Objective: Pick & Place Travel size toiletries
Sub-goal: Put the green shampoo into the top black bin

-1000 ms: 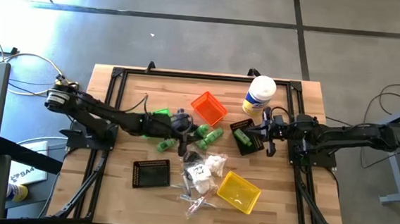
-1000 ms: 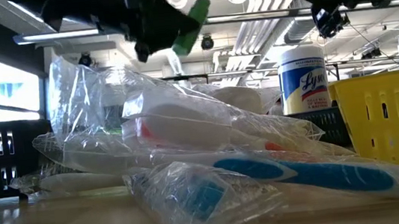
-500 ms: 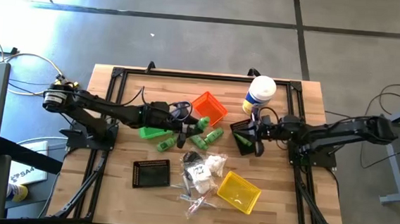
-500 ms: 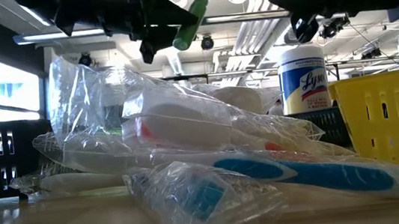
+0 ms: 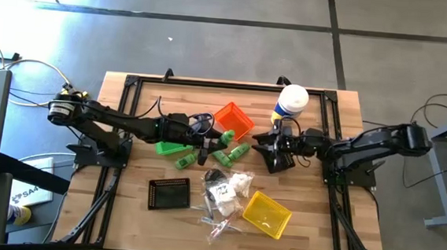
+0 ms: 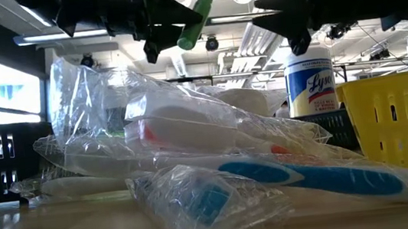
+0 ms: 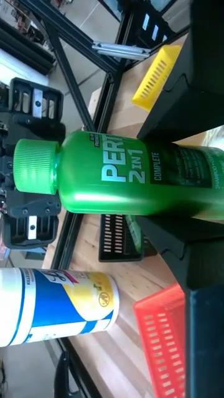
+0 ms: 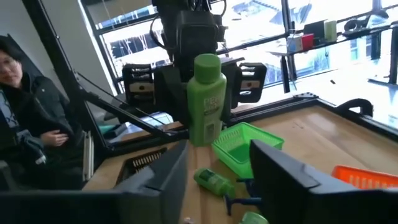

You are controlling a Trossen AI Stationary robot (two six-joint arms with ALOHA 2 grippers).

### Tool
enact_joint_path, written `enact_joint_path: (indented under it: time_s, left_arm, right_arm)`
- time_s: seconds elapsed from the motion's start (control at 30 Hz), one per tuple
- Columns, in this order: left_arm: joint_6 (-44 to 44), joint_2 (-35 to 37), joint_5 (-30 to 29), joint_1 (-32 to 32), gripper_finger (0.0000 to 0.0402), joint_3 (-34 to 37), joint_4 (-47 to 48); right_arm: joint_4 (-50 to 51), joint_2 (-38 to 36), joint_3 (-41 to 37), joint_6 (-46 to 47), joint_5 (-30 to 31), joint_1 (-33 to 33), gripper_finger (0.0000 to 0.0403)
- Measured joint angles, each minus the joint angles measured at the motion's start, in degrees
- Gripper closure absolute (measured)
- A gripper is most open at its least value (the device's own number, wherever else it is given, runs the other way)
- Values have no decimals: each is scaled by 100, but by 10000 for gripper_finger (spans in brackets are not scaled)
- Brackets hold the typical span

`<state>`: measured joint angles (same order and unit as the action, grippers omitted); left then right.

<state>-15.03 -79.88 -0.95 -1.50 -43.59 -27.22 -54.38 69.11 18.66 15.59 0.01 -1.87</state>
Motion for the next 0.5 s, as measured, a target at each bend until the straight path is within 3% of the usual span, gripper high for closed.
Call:
enact_joint_path:
  time_s: [0.17,0.5]
  left_arm:
    - [127,0,-2,0,227,0,2]
    - [127,0,-4,0,227,-2,25]
  right_arm:
    - [-77,481,360,132,-14,1,177]
    - [-71,1504,1195,287,-339,2,172]
